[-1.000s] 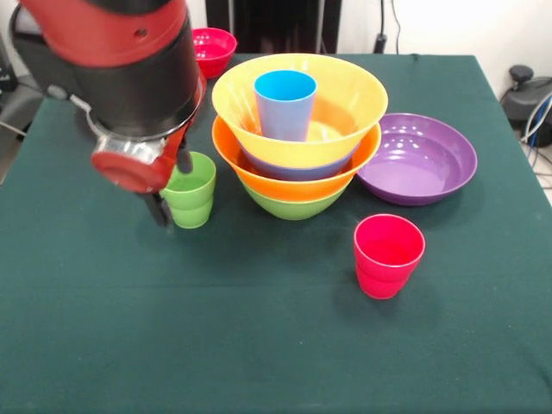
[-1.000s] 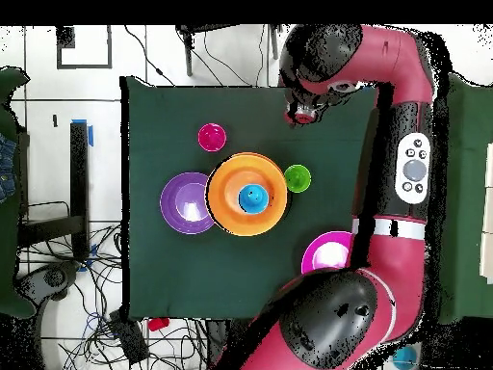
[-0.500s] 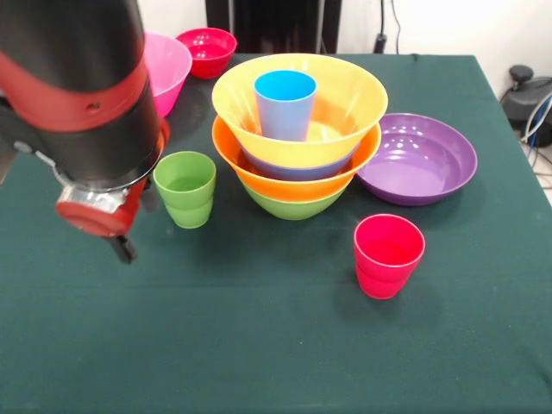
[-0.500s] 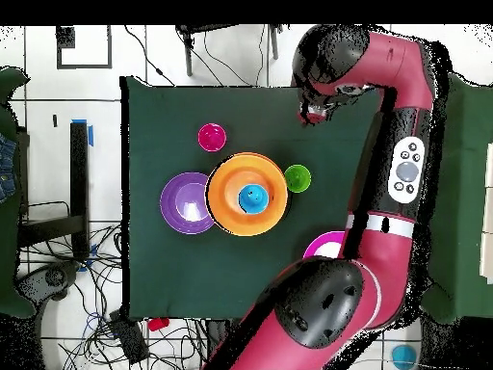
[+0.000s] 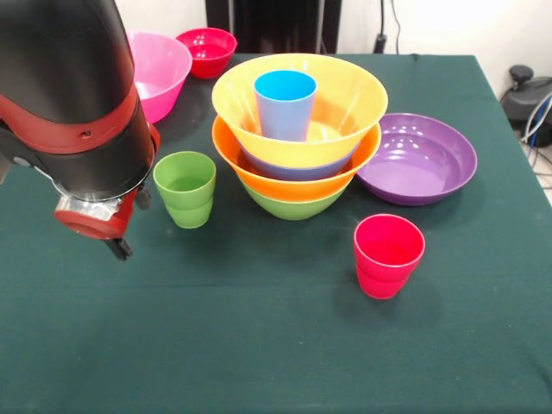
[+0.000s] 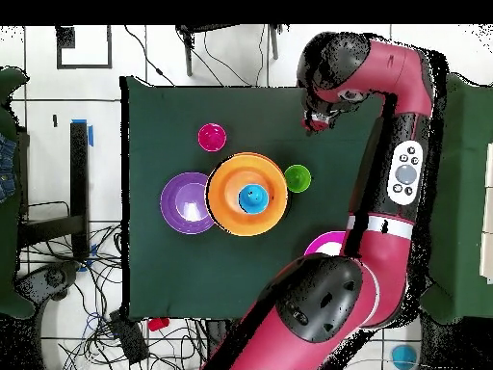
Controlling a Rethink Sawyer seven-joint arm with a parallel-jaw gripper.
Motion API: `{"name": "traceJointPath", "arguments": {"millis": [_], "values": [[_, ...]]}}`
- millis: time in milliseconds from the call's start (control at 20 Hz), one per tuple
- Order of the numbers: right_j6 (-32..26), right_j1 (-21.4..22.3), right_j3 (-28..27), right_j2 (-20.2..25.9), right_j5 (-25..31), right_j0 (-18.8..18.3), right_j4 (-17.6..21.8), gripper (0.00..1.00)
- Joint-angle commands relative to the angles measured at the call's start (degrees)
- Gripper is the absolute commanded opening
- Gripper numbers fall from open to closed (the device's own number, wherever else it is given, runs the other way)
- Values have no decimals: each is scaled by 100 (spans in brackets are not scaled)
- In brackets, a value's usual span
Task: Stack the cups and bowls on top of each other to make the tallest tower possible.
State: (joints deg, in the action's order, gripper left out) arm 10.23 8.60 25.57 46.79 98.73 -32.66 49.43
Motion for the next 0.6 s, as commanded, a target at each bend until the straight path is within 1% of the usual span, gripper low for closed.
{"name": "traceJointPath", "arguments": {"millis": [50,250,450,600], "values": [[-700,458,660,-289,704,101,-153,100],[-567,538,603,-226,788,154,-303,100],[-540,575,531,-203,783,198,-337,100],[-480,609,669,-238,728,169,-473,100]]}}
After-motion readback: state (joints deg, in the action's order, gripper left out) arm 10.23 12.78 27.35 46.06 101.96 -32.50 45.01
